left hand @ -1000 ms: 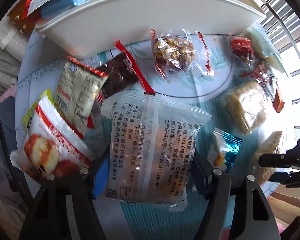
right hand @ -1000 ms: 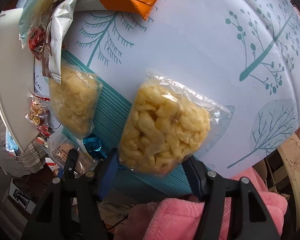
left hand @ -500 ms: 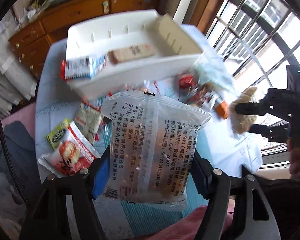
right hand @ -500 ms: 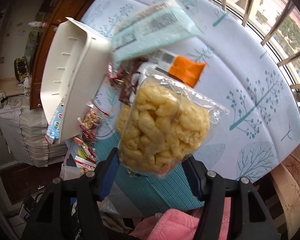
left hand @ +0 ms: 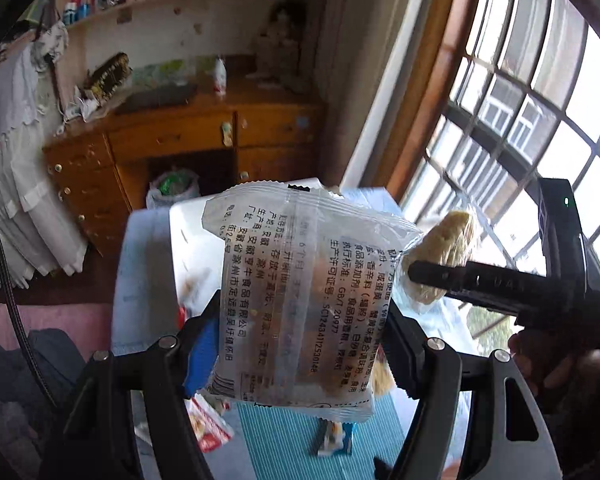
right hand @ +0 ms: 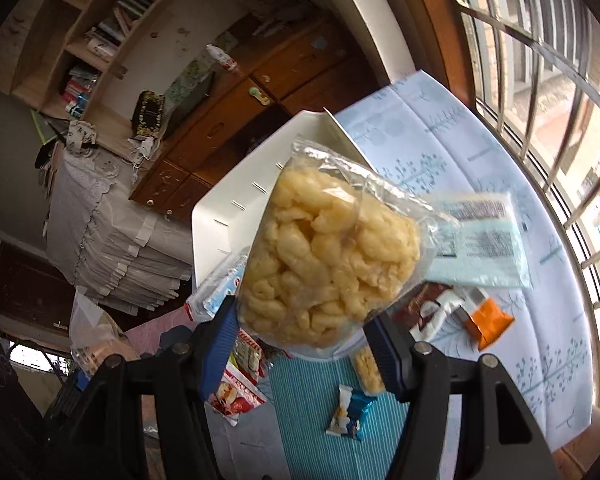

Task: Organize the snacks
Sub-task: 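Lift both bags over the white bin and release them inside, then grasp the white pastry bag with left while right reaches for the clear rice-cake bag, then lift the pastry bag with left while right grasps and lifts the rice-cake bag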

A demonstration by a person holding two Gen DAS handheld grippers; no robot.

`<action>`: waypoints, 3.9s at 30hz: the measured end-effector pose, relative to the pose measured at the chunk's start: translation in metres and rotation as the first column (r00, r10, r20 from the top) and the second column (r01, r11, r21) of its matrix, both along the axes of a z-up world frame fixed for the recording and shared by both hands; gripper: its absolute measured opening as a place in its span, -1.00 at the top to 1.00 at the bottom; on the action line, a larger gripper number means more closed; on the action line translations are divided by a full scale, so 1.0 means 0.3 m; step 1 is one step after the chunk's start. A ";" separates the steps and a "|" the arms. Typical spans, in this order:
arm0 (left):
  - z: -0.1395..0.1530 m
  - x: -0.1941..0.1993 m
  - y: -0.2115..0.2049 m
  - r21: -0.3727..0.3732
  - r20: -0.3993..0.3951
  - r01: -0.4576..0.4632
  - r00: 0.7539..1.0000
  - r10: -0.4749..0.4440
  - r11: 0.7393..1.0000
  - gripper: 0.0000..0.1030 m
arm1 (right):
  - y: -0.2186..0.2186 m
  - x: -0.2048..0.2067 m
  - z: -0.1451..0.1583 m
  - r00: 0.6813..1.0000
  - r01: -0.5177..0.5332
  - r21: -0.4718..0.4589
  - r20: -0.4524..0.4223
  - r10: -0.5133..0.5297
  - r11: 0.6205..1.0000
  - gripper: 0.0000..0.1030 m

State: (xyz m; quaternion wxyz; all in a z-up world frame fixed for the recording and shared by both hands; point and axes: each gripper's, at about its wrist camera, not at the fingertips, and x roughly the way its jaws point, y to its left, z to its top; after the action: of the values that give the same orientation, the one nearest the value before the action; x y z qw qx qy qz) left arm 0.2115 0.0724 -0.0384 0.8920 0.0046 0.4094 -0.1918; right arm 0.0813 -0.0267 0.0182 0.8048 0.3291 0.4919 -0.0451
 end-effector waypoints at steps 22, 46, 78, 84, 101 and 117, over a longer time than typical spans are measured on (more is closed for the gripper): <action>-0.119 0.285 0.052 -0.061 -0.096 -0.091 0.992 0.085 0.994 -0.58 | 0.198 0.302 0.064 0.934 -0.240 -0.404 0.151 0.323 0.883 -0.57; -0.108 -0.249 0.287 -0.011 -0.067 -0.442 0.895 0.440 0.897 -0.72 | 0.157 -0.079 0.096 0.931 -0.270 -0.338 0.149 0.334 0.902 -0.58; -0.579 -0.208 0.469 0.100 -0.488 -0.663 0.617 0.618 0.742 -0.73 | -0.115 -0.191 -0.368 0.937 0.105 0.220 -0.349 -0.022 0.970 -0.57; -0.678 -0.133 0.461 0.163 -0.539 -0.617 0.598 0.593 0.770 -0.73 | -0.121 -0.174 -0.457 0.883 0.218 0.248 -0.463 -0.082 0.944 -0.57; -0.916 0.002 0.430 0.307 -0.686 -0.458 0.501 0.528 0.834 -0.73 | -0.090 -0.123 -0.596 0.762 0.362 0.147 -0.615 -0.202 0.920 -0.47; -0.989 0.082 0.446 0.330 -0.713 -0.412 0.481 0.511 0.849 -0.87 | -0.049 -0.048 -0.650 0.705 0.378 0.046 -0.662 -0.255 0.925 -0.45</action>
State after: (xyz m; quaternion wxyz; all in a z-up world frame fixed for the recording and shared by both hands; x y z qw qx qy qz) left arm 0.2362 0.2063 -0.3350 0.6400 -0.1383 0.7496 0.0963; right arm 0.0670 -0.0414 -0.1769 0.5336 0.4436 0.6757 -0.2490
